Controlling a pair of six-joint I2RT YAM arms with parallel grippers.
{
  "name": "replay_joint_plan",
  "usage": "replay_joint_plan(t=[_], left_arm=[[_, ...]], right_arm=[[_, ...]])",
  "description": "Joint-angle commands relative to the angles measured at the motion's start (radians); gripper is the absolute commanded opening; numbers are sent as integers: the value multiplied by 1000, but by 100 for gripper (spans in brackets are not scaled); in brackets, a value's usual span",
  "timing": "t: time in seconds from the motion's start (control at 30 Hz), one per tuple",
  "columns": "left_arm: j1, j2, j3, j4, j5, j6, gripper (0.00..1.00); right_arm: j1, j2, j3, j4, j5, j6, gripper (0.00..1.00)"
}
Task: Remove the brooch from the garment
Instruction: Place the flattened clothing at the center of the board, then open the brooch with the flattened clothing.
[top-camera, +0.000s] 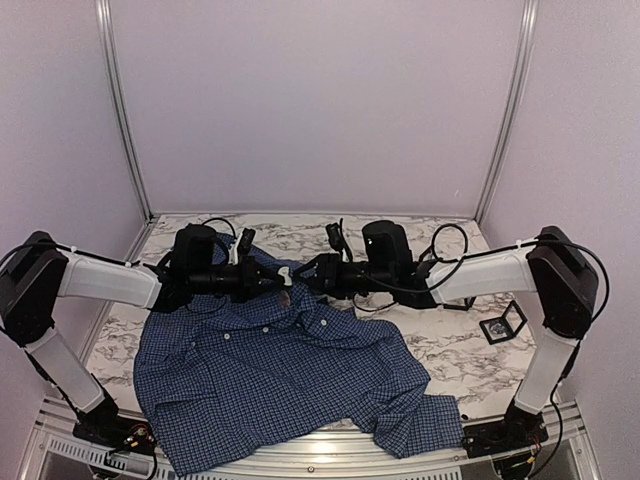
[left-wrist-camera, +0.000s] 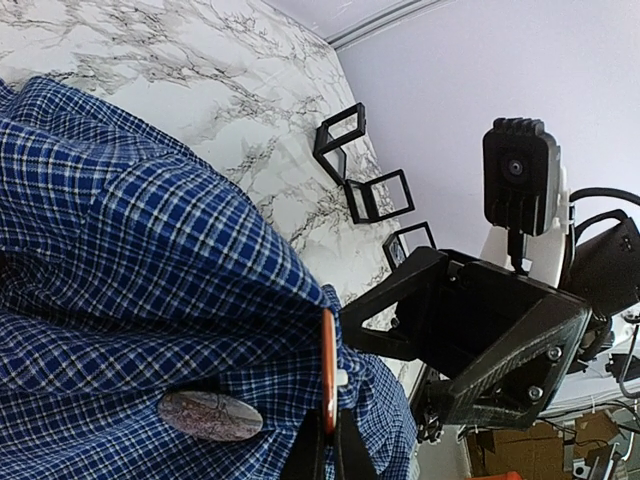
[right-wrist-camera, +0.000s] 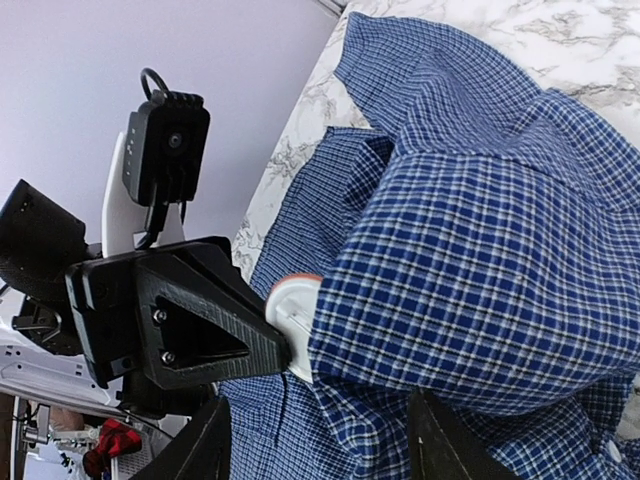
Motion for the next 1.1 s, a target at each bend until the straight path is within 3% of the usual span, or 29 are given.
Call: replay_joint_plan(t=[0.0,0.47,1.07], left_arm=[[2,-24,-17,83,31,-23,0],[2,-25,-43,157,53,-64,0],[-16,-31,-44,166,66,-42,0]], right_arm=[[-15,39,-14,163,-71,101,57],[-31,111,-35,352,-128,232,48],[-31,151,6,373,-145,263,35]])
